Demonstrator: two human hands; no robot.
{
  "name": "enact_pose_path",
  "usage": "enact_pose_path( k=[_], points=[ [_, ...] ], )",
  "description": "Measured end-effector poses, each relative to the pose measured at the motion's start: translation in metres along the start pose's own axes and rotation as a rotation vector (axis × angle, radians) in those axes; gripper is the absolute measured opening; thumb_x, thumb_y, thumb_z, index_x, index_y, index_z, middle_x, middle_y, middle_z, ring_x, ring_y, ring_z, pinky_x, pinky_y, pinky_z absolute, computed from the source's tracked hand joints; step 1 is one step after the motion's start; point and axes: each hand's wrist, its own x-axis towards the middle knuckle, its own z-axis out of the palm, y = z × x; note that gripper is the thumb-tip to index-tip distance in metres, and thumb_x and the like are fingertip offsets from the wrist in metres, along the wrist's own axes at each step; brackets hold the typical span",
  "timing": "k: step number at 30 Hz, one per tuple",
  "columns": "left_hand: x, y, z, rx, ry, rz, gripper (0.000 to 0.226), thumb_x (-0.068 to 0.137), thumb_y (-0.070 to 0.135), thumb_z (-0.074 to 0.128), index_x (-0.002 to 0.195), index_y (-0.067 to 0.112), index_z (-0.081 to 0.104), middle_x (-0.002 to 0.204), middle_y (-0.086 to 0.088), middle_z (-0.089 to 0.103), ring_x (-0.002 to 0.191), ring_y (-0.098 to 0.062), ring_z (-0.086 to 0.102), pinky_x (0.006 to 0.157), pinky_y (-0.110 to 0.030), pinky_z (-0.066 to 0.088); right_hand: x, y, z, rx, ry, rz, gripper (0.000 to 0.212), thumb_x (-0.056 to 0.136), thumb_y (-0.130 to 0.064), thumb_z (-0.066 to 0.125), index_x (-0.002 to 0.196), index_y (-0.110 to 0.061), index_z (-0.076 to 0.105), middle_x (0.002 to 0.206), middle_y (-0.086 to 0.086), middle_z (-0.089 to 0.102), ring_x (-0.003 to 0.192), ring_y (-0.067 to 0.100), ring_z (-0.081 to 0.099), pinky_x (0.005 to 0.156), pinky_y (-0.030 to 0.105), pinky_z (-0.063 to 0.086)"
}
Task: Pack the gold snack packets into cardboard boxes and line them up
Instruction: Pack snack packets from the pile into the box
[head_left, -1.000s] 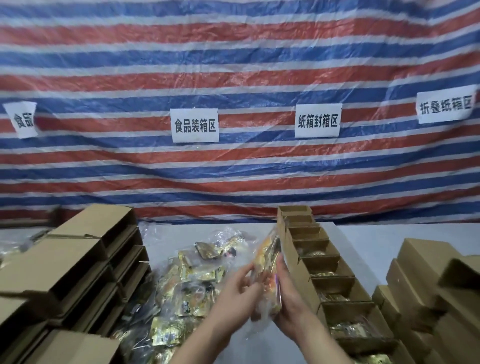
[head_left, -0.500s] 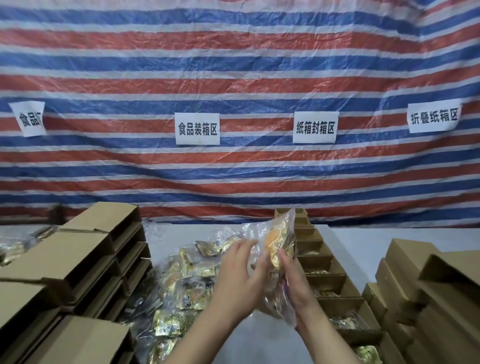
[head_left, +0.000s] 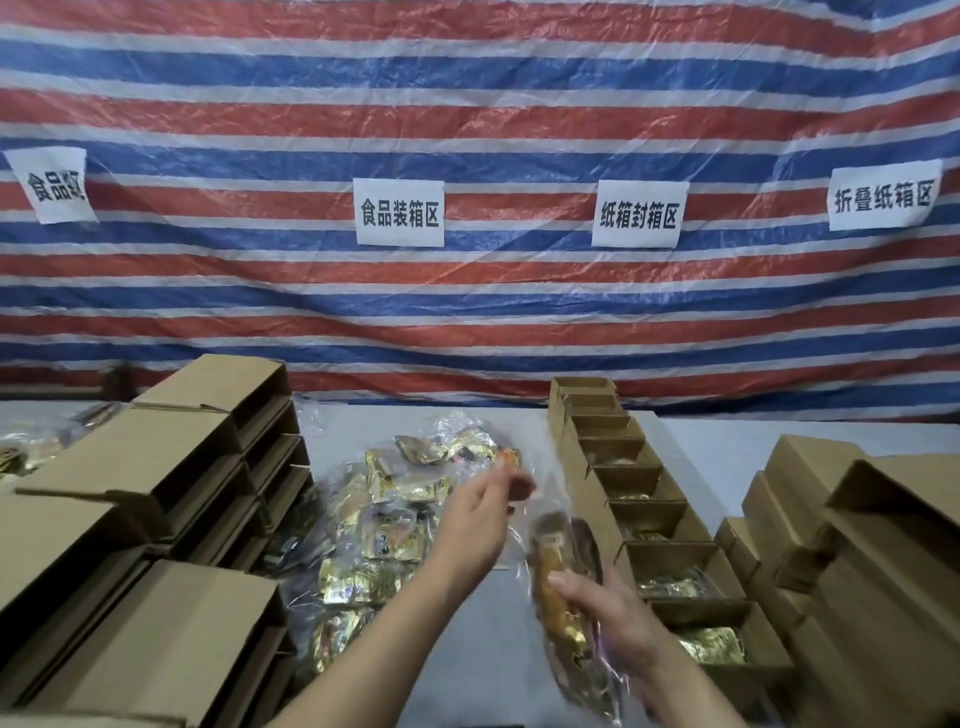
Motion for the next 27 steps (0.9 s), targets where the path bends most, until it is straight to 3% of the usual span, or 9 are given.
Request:
enact_pose_path(
  k=[3, 6, 10, 13, 16, 19, 21, 24, 27],
  points=[
    [-0.014, -0.046, -0.02, 0.143, 0.055, -0.08, 0.025, 0.102, 0.036, 0.042, 0.091, 0.028, 0.063, 0.091, 0.012, 0.067, 0.084, -0.005, 0.061, 0.076, -0.02, 0.048, -0.006, 0.017, -0.014, -0.121, 0.087, 0.003, 0.074, 0.059, -0.028, 0.085, 0.128, -0.017, 0.058, 0.111, 0.0, 0.073, 0.104, 0.018, 0.069, 0.079, 0.023, 0.054],
    [-0.046, -0.108, -0.021, 0.386, -0.128, -0.258, 0.018, 0.099, 0.036, 0.047, 0.102, 0.027, 0.061, 0.093, 0.01, 0.064, 0.085, -0.008, 0.059, 0.076, -0.025, 0.047, -0.008, 0.033, -0.024, -0.284, 0.08, -0.002, 0.077, 0.065, -0.03, 0.082, 0.136, -0.028, 0.053, 0.133, -0.009, 0.061, 0.123, 0.009, 0.057, 0.098, 0.021, 0.048],
    [-0.103, -0.175, -0.005, 0.562, -0.319, -0.458, 0.046, 0.1, 0.044, 0.042, 0.137, 0.018, 0.047, 0.139, -0.001, 0.051, 0.128, -0.019, 0.048, 0.106, -0.03, 0.036, -0.006, 0.057, -0.028, -0.482, -0.036, 0.08, 0.072, 0.068, -0.038, 0.083, 0.13, -0.045, 0.047, 0.135, -0.024, 0.049, 0.122, -0.009, 0.048, 0.106, 0.018, 0.037],
    [-0.133, -0.207, 0.007, 0.547, -0.357, -0.591, 0.062, 0.1, 0.047, 0.041, 0.151, 0.016, 0.027, 0.156, -0.006, 0.032, 0.143, -0.022, 0.031, 0.114, -0.031, 0.026, -0.004, 0.081, -0.023, -0.745, -0.106, 0.141, 0.065, 0.067, -0.045, 0.078, 0.119, -0.053, 0.041, 0.123, -0.024, 0.053, 0.108, -0.019, 0.051, 0.091, 0.004, 0.04],
    [-0.146, -0.228, 0.013, 0.537, -0.357, -0.559, 0.04, 0.103, 0.037, 0.04, 0.136, 0.017, 0.045, 0.142, -0.009, 0.048, 0.134, -0.023, 0.044, 0.109, -0.028, 0.034, -0.005, 0.107, -0.017, -0.867, -0.21, 0.174, 0.07, 0.065, -0.041, 0.076, 0.125, -0.048, 0.041, 0.118, -0.019, 0.059, 0.106, -0.011, 0.056, 0.094, 0.014, 0.047],
    [-0.151, -0.235, 0.014, 0.365, -0.339, -0.487, 0.021, 0.1, 0.044, 0.045, 0.111, 0.034, 0.06, 0.114, 0.02, 0.063, 0.111, 0.0, 0.058, 0.09, -0.008, 0.04, -0.003, 0.129, -0.015, -1.039, -0.362, 0.169, 0.065, 0.066, -0.039, 0.071, 0.126, -0.041, 0.046, 0.119, -0.015, 0.061, 0.105, 0.001, 0.059, 0.094, 0.019, 0.048],
    [-0.152, -0.238, 0.015, 0.315, -0.314, -0.455, 0.017, 0.095, 0.042, 0.057, 0.11, 0.034, 0.057, 0.105, 0.021, 0.065, 0.102, 0.003, 0.061, 0.081, -0.006, 0.041, 0.0, 0.14, -0.014, -1.162, -0.475, 0.167, 0.058, 0.068, -0.037, 0.069, 0.122, -0.038, 0.05, 0.114, -0.013, 0.063, 0.1, 0.006, 0.059, 0.089, 0.019, 0.049],
    [-0.154, -0.244, 0.018, 0.331, -0.271, -0.467, 0.016, 0.103, 0.028, 0.043, 0.115, 0.034, 0.05, 0.11, 0.015, 0.061, 0.103, -0.002, 0.058, 0.079, -0.01, 0.037, 0.007, 0.16, -0.011, -1.289, -0.583, 0.222, 0.039, 0.067, -0.039, 0.063, 0.105, -0.032, 0.059, 0.09, -0.011, 0.061, 0.084, 0.014, 0.06, 0.072, 0.023, 0.048],
    [-0.154, -0.248, 0.019, 0.311, -0.253, -0.488, 0.018, 0.104, 0.027, 0.039, 0.117, 0.031, 0.051, 0.108, 0.014, 0.061, 0.097, 0.003, 0.057, 0.073, 0.0, 0.034, 0.016, 0.172, -0.005, -1.436, -0.639, 0.18, 0.042, 0.068, -0.047, 0.059, 0.106, -0.028, 0.062, 0.094, 0.0, 0.065, 0.089, 0.027, 0.063, 0.079, 0.033, 0.053]
  ],
)
